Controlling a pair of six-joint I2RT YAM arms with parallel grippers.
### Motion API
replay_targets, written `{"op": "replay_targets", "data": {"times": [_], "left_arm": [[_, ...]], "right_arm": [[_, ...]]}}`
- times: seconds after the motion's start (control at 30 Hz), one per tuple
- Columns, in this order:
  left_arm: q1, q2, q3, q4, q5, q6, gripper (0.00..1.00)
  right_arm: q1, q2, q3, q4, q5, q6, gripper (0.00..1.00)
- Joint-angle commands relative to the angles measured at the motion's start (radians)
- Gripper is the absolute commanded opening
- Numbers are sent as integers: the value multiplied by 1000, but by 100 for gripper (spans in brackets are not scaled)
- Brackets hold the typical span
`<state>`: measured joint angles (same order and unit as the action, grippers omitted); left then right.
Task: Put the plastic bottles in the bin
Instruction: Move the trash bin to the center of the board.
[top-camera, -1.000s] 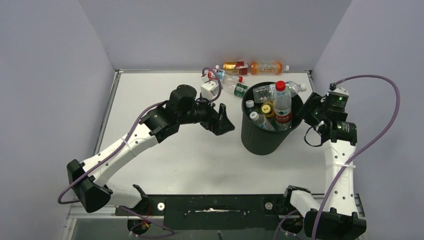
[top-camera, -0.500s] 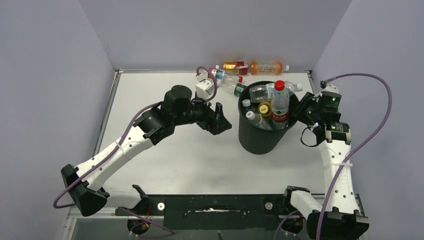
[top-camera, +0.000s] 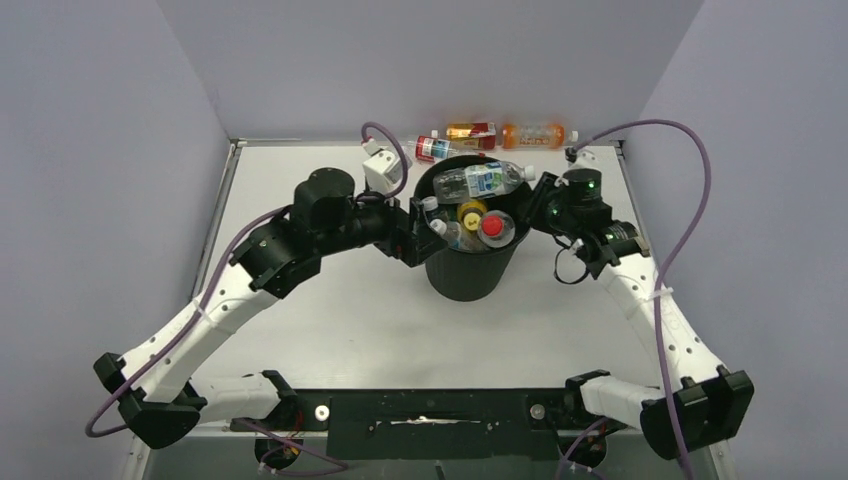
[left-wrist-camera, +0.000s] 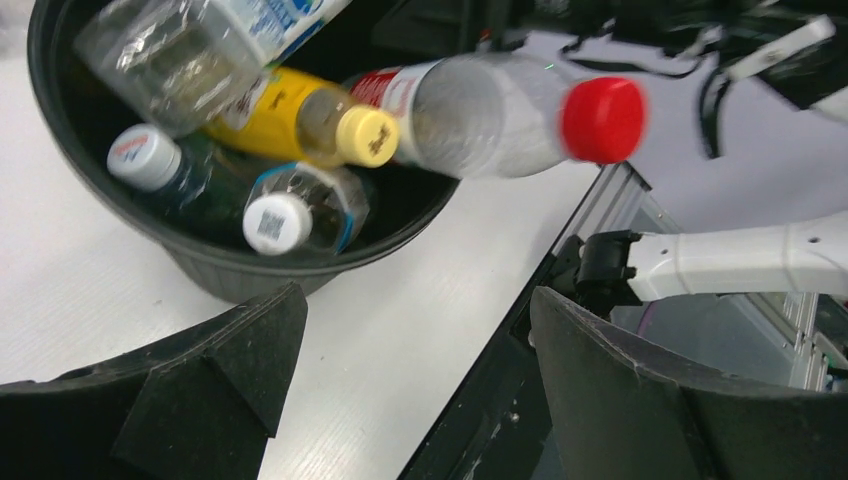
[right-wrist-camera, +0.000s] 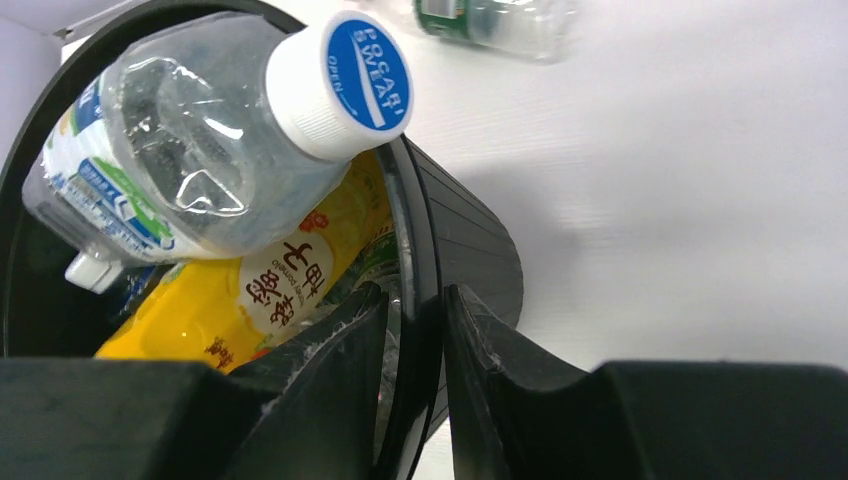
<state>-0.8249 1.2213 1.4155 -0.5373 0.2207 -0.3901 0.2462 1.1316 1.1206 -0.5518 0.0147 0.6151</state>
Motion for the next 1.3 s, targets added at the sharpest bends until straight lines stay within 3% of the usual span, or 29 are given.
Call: {"op": "replay_targets", "data": {"times": [0.0, 0.53, 0.97, 1.0, 1.17, 1.27], "left_arm": [[0, -98, 88, -31, -56, -21, 83], [12, -206, 216, -241, -338, -63, 83], [13, -245, 245, -311, -376, -85, 83], [13, -249, 247, -319, -379, -85, 83], [12, -261, 278, -372, -408, -80, 83], [12, -257, 316, -403, -418, -74, 83]], "right_arm": [[124, 106, 70, 107, 76, 68, 27], [398, 540, 440, 159, 209, 168, 27], [506, 847, 794, 176, 279, 215, 28], [511, 865, 821, 164, 281, 209, 32], [518, 861, 859, 134, 281, 173, 71], [515, 807, 835, 120, 302, 143, 80]]}}
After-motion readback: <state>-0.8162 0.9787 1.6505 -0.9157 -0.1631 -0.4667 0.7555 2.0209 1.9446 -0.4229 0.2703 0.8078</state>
